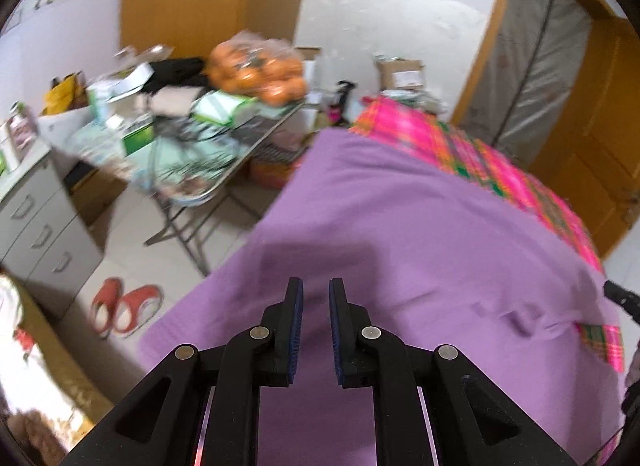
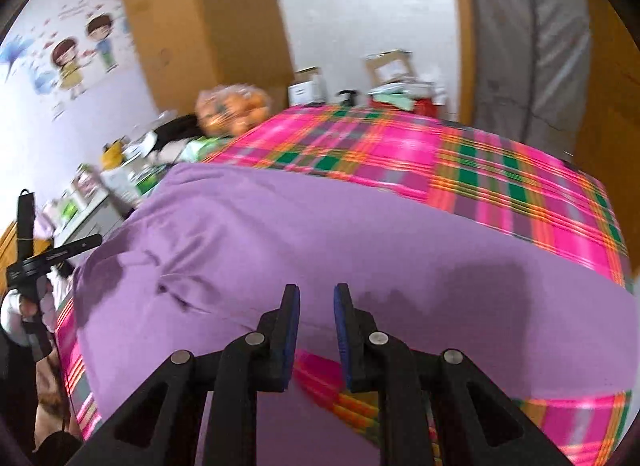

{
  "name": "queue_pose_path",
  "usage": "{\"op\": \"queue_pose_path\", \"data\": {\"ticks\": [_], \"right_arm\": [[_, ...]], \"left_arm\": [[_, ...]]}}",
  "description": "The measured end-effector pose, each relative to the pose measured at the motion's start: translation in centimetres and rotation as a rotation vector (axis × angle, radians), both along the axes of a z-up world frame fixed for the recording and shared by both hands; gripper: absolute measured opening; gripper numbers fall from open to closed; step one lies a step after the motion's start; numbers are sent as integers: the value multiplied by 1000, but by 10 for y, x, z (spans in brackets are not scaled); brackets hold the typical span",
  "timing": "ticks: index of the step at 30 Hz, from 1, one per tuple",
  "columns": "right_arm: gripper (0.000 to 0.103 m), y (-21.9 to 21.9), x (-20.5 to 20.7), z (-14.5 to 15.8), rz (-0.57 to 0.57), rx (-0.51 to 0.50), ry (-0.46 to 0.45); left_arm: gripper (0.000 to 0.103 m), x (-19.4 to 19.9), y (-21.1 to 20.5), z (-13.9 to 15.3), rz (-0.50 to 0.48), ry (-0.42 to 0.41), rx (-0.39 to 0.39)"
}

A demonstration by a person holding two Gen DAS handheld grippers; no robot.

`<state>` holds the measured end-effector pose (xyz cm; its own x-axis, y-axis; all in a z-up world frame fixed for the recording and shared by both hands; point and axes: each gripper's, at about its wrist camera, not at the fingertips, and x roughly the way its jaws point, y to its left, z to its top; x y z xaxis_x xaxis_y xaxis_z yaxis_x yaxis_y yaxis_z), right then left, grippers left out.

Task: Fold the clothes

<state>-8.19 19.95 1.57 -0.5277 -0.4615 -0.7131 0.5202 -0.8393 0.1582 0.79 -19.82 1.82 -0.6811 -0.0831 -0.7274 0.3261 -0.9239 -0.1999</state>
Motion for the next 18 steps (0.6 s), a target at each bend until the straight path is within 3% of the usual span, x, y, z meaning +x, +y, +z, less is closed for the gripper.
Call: {"op": "queue_pose_path", "data": {"ticks": [6,10,14,18], "right_arm": [[18,-53,-11,-13,131,55,-34],[18,-74,-33,-9,137,51,-42],[28,-104,-55,4,180,44,-14],[29,-145,-85,0,235,69,-18]], "left_arm": [[14,26,-24,-20,35,-12,33],[14,36,-27,-11,62,12,14],[16,42,-32,-3,94,41,-30],[19,45,-41,-5,117,38,-42]]}}
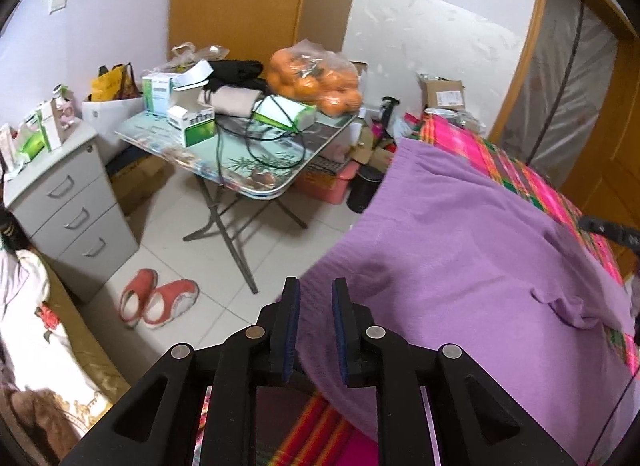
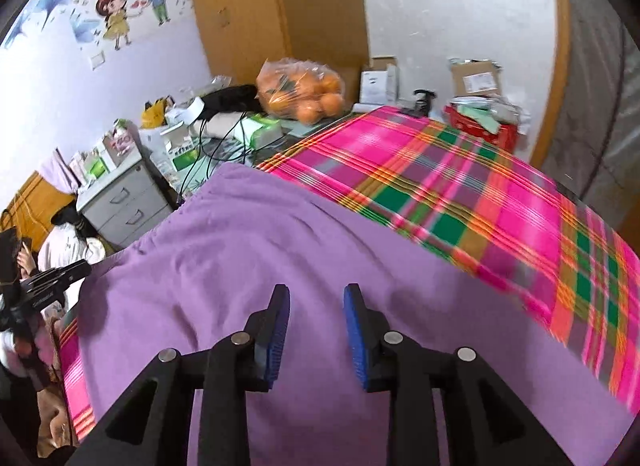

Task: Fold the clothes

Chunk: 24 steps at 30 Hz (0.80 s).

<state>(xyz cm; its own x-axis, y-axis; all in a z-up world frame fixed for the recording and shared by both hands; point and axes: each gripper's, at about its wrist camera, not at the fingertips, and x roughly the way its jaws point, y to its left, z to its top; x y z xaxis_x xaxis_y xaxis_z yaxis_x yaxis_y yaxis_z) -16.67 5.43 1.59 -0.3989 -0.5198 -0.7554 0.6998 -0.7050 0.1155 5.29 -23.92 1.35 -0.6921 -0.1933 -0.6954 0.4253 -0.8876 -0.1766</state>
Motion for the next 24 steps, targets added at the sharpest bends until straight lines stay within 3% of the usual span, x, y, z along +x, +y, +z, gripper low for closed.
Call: {"op": "queue_pose_path", "data": {"ticks": [4,9,15,17,24], "right_arm": [[33,-39,-36,-14,33,37,2],[34,-81,-81,-33,69,63,-12],[35,-123,-106,-61,158,141,-53],[7,-127,-110,-59,168,139,-46],[3,-131,-131,-54,133,101,-65]], "left_arm": [[26,3,-7,-2,7,0,3],[27,0,-15,-12,11,-21,44],[27,-5,-19,-18,1,-19,75],[27,-6,-21,-19,-2,-14,82],[27,-11,-24,-20,5,-9,80]]}}
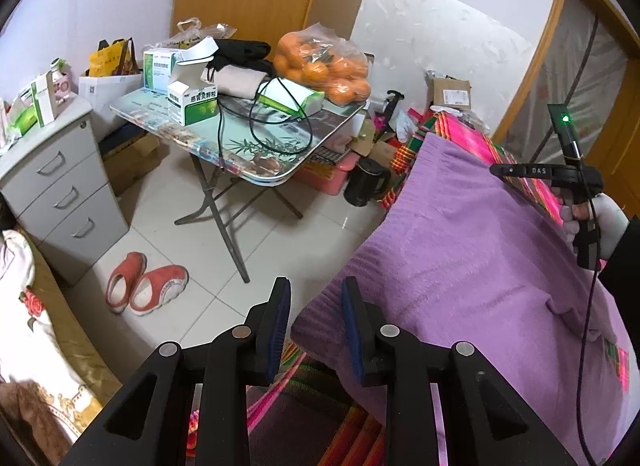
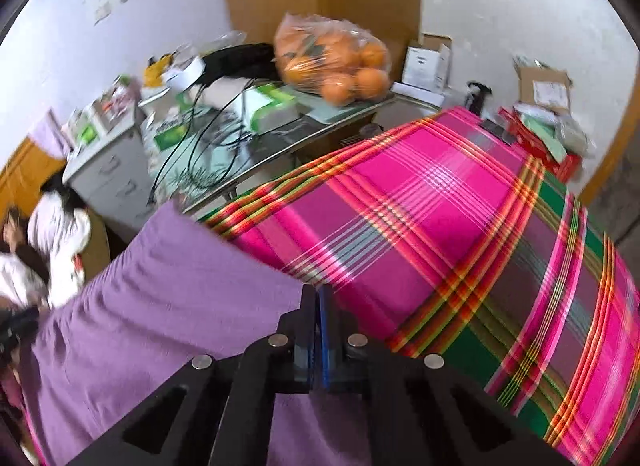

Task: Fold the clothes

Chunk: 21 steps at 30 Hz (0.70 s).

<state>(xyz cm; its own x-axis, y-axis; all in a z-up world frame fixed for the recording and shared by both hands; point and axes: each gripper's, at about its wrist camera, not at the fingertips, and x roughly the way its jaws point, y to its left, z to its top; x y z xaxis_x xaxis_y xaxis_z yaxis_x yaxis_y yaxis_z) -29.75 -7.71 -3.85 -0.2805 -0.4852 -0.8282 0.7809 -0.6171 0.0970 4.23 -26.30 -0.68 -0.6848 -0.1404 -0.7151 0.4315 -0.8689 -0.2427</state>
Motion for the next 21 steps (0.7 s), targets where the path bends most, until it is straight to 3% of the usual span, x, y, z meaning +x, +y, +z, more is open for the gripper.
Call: {"op": "queue_pose_path", "data": {"ticks": [3,5,6,10,11,12,14,17,21], "right_arm": [[9,-3,1,3,9,-14,-19],[25,-13,8,9,52,-25,0],[27,-20,11,10,72,-27,11],[26,-49,17,6,127,23,34],[14,-57,16,1,124,57,43],[13,-62,12,-2,98,91,56],[11,-58,4,4,40,65,56],[11,-31,-2,23,-39,5,75],[15,39,14,46,-75,-41,76]], "left_arm": [[27,0,0,0,2,1,-2],[27,0,0,0,3,1,-4],[27,0,0,0,3,1,-4],[30,2,-1,0,4,-2,-14],[30,4,-2,1,12,-3,-18],[30,7,-4,2,20,-4,-23],[30,11,-7,3,36,-7,-31],[29,21,-12,9,64,3,-42],[28,30,-5,25,45,51,-49]]}}
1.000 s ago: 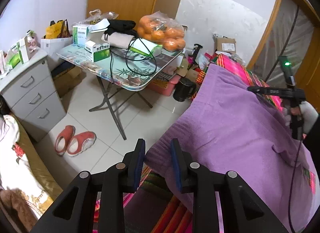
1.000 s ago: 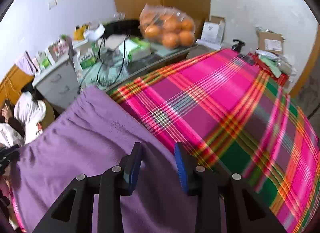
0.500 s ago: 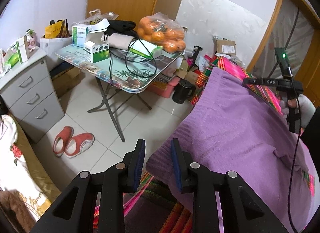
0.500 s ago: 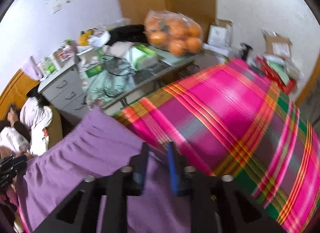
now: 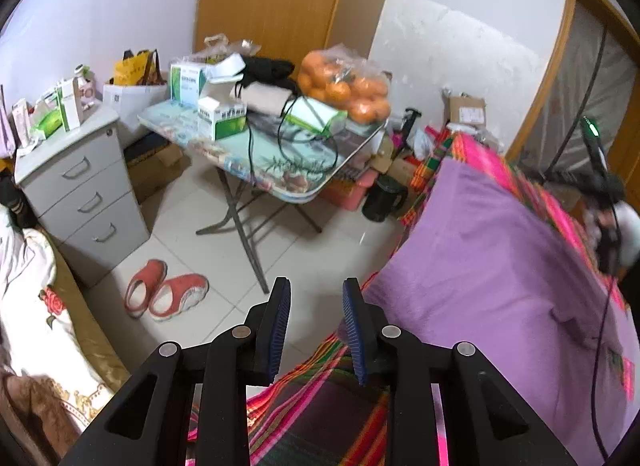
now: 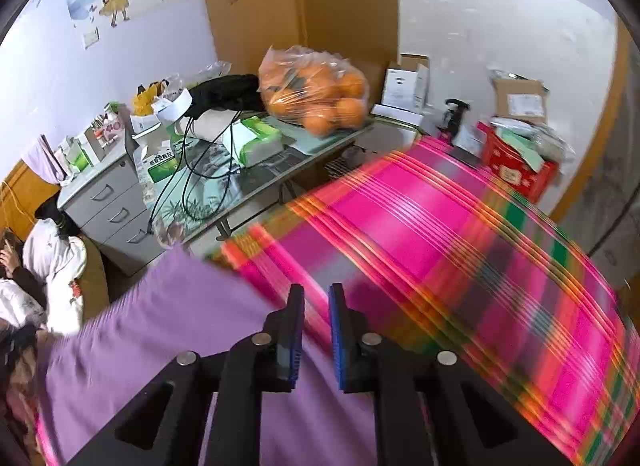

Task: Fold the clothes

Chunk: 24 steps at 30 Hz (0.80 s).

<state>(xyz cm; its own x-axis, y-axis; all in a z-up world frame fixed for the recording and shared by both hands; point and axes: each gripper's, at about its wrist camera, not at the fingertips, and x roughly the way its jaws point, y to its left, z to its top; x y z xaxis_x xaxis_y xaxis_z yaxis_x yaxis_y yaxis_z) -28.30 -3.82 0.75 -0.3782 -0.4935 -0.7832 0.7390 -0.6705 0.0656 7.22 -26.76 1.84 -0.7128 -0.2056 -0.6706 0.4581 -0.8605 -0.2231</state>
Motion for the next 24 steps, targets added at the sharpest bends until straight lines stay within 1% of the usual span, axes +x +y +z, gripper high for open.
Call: {"op": "queue_pose_path", "data": {"ticks": [2,3,6,8,10,12,15,18,20,22,23,24], "right_arm": [[16,40,19,5,-28,-3,-2],[16,63,36,5,-39,-8,-8],[17,110,89,2,-55,-9,-13],[17,133,132,-1,-54,-19,-24],[19,145,177,-9,-25,-23,-36],[20,146,215,-17,26,-31,-51],[20,128,251,-32,145,-43,-115],[20,111,251,-42,170,-63,-159],[18,110,231,-47,95,-71,-165],[15,125,204,-50,-33,-133,-207],[12,132,193,-51,-85,-160,-222],[11,140,190,-48,-109,-178,-222]], "left_arm": [[28,1,9,7,-30,22,-4],[28,0,16,10,-56,29,-6],[28,-4,42,10,-138,31,-1],[28,-8,59,9,-191,24,5],[28,-11,76,6,-244,13,8],[28,-14,89,2,-282,-4,5],[28,-14,103,-5,-311,-33,-12],[28,-11,104,-12,-292,-62,-34],[28,-5,97,-17,-266,-73,-37],[27,2,89,-19,-248,-75,-39],[27,5,86,-20,-239,-76,-40],[27,8,83,-20,-233,-76,-42]]}}
